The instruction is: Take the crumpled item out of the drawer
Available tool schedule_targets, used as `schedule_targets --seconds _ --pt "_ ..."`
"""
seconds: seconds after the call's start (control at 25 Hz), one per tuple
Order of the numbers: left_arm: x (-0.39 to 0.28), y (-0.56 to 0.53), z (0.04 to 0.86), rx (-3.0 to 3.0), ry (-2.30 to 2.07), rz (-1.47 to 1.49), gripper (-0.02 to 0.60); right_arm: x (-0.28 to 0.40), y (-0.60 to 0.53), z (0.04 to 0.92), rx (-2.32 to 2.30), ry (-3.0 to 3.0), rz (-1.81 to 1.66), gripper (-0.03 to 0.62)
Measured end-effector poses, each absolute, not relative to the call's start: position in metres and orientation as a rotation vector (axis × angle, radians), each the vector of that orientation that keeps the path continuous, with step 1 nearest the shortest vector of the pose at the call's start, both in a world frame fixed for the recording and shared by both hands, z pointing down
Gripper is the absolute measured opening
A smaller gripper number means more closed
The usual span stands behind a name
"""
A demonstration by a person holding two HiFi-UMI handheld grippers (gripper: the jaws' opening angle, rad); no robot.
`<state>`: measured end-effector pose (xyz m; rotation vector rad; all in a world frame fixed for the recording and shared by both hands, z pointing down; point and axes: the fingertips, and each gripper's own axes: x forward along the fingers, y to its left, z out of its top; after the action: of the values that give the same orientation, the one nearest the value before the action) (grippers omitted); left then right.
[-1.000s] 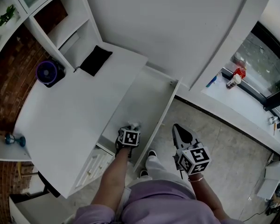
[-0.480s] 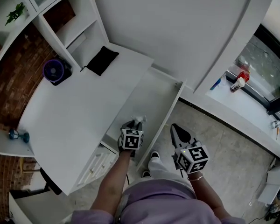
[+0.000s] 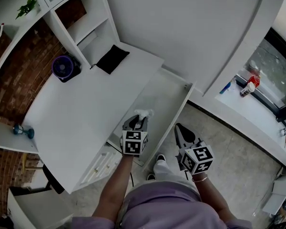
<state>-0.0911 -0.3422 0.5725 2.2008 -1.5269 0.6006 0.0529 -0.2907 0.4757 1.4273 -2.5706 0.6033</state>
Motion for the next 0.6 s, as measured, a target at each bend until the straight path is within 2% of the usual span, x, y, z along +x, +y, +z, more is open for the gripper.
schedule_targets --seconds 0.6 --pt "-0.12 -0.313 0.494 2.242 -1.686 0.392 0.109 0.029 -0.286 0.464 1.336 -2.633 0.574 0.003"
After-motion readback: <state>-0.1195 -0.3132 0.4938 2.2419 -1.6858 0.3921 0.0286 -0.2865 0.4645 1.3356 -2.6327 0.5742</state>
